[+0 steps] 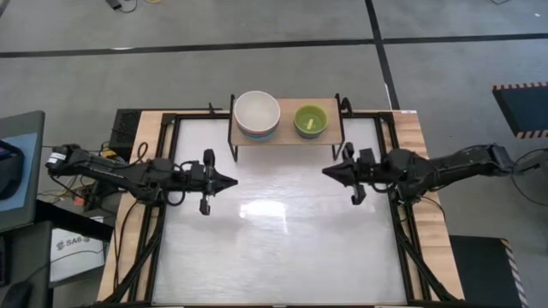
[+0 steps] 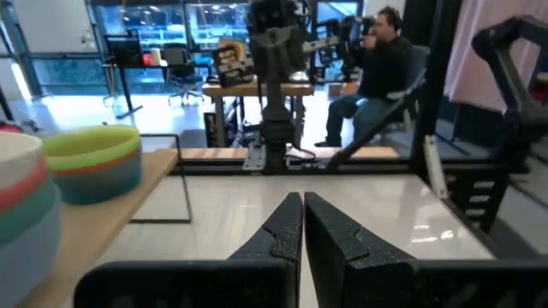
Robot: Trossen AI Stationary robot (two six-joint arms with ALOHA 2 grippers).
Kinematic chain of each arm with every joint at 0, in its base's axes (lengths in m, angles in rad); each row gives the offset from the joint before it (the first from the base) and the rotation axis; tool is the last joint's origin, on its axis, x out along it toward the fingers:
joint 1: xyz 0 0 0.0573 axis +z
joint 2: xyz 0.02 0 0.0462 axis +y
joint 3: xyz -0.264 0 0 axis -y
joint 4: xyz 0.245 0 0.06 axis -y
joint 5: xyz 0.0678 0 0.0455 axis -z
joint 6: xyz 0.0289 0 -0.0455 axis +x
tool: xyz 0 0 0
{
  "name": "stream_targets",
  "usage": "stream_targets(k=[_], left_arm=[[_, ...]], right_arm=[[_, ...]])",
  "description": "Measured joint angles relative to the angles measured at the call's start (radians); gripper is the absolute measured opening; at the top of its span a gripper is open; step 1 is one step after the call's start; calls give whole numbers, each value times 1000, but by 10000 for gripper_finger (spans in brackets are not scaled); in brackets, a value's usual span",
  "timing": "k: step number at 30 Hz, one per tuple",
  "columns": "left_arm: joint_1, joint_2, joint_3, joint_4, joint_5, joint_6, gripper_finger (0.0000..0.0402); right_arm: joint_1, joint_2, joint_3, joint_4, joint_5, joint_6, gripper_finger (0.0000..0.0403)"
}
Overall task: Place and stack bowls onto a shelf
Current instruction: Return to Home Position
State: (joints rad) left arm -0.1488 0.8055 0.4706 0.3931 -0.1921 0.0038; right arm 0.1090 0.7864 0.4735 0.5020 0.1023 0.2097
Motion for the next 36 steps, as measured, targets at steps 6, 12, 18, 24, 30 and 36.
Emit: stream_targets(k=[6, 12, 18, 24, 30, 36], left_arm=[[53, -45, 0, -13, 15, 14, 0], [107, -164, -26, -153, 60, 63, 0], [143, -256, -193, -11, 98, 9, 0], [151, -341, -275, 32, 93, -20, 0], [151, -474, -279, -98, 89, -11, 0], [151, -629, -280, -244, 73, -8, 0]], right_arm=[[-1, -187, -11, -284, -2, -91, 32], [-2, -341, -11, -497, -1, -132, 17], [2, -469, -117, -420, -1, -126, 17], [0, -601, -288, -295, -1, -44, 17], [0, -716, -331, -374, 1, -26, 17], [0, -785, -331, -465, 4, -42, 17]])
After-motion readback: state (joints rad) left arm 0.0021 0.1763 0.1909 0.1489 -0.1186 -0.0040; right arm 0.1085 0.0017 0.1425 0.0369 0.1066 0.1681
